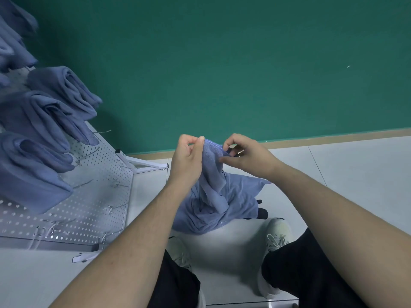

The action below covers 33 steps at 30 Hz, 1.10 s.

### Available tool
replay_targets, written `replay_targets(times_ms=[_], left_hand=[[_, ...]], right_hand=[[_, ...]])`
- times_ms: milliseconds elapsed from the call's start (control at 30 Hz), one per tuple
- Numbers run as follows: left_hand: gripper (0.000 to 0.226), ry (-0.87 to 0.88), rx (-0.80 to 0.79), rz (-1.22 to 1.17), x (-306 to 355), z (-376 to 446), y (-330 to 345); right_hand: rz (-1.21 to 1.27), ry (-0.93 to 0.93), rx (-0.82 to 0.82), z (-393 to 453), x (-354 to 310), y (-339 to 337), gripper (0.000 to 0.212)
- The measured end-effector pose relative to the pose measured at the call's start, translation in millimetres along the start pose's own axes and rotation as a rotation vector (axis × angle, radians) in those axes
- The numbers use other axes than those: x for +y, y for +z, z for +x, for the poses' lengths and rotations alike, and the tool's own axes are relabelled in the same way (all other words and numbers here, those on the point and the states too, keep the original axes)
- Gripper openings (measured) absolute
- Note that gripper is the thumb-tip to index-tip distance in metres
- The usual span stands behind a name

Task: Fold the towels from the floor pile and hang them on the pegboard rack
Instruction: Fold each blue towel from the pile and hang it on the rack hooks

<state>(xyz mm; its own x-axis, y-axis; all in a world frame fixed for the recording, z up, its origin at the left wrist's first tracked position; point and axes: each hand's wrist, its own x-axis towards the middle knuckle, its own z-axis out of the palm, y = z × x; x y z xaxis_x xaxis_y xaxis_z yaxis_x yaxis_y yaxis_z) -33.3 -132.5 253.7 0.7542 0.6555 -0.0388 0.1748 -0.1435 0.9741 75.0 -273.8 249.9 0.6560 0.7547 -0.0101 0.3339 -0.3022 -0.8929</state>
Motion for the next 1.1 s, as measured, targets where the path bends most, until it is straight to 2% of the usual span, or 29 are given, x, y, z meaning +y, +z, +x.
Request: replay_targets(times_ms=[100,200,333,367,467,600,733,833,933,1100], left_hand=[[0.02,-0.008,0.027,0.006,0.7,0.6,-2.6],[0.023,-0.021,0.041,0.047,-0.2,1.0,-5.6],[0.02,0.026,0.039,0.179,-2.0,1.4,-7.0],[0.021,0.055,0.041,0.232,-2.1,1.0,-7.2],[0.025,0.122,0.045,0.352,-2.4,-0.2,-8.3],[0.025,0.092,0.091,0.303,-4.0,3.2,-8.6],[0.02,0.06,0.072,0.21,-3.0,5.5,-12.1],[0.019,0.044,-0.016,0.214,-2.9,4.8,-16.3],[0.018,0.056,-0.089,0.212,-4.7,3.1,-17.0],[0.015,0.098,-0.149,0.255,-6.3,0.0,-18.5]], right_hand=[[-0.088,-0.017,-0.039,1.9,3.0,-2.5,0.026],[-0.28,-0.028,-0.094,2.9,6.0,-10.0,0.006],[-0.769,-0.011,-0.041,4.2,7.1,-17.8,0.031],[-0.812,-0.022,-0.005,4.2,5.3,-20.4,0.033],[-0.711,0.0,0.033,6.1,7.0,-26.6,0.044],[-0.573,0.031,0.031,5.2,6.9,-29.4,0.052],[-0.434,0.066,-0.007,-0.7,7.0,-41.4,0.038],[-0.331,0.067,0.016,-4.9,12.3,-50.8,0.024],[-0.177,0.028,0.065,-7.8,15.0,-55.0,0.023],[-0.124,0.009,0.121,-15.7,10.6,-61.1,0.026]])
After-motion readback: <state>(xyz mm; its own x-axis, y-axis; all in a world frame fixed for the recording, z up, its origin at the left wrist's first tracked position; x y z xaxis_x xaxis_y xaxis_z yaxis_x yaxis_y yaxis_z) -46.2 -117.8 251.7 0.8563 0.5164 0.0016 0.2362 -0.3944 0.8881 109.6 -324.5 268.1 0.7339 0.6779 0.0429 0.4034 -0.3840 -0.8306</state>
